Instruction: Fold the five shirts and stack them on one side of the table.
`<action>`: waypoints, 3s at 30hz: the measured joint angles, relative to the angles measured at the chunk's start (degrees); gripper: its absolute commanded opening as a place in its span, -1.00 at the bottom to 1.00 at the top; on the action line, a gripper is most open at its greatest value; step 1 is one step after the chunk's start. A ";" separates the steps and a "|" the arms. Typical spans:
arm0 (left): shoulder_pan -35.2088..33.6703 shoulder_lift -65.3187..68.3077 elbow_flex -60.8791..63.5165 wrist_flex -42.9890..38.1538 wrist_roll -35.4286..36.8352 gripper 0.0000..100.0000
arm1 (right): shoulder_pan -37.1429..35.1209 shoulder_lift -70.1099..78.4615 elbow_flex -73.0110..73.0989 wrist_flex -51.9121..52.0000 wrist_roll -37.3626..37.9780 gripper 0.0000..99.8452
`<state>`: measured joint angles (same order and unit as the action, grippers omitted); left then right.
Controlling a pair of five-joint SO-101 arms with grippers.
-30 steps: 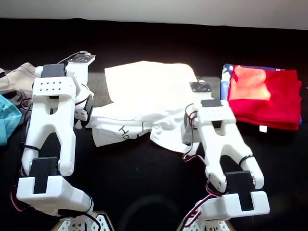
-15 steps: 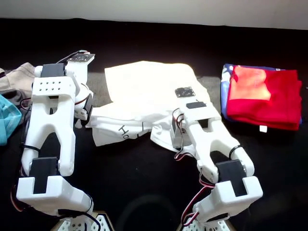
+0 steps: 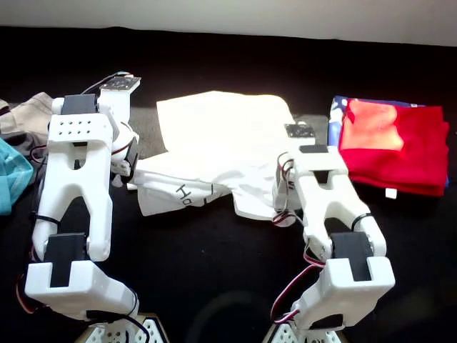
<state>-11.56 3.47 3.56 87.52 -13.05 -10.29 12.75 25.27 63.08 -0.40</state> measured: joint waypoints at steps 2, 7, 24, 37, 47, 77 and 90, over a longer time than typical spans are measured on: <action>0.00 0.00 0.00 0.00 0.00 -0.98 | 1.14 0.53 -1.14 1.14 0.00 -0.99; 0.00 0.00 0.00 0.00 0.00 -0.98 | 2.90 0.88 -4.66 4.22 2.02 -0.99; 4.57 0.00 -14.15 8.44 0.00 -0.98 | 6.24 -29.63 -8.79 6.51 7.30 -0.99; 6.07 0.00 -57.05 11.96 0.00 -0.98 | 11.25 -17.58 -62.15 17.49 7.30 -0.99; 7.82 -1.85 -54.59 13.45 -0.09 -0.98 | 11.43 -11.78 -90.02 30.15 12.13 -0.99; 9.05 10.02 -0.88 3.87 0.09 -0.62 | 14.51 -11.60 -32.26 22.51 13.54 -0.99; 5.71 16.26 -4.40 0.97 2.20 -0.62 | 14.51 -14.59 -31.47 22.51 13.54 -0.99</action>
<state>-5.85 19.74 -0.84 88.48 -10.86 4.22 -1.85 -6.20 85.58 13.14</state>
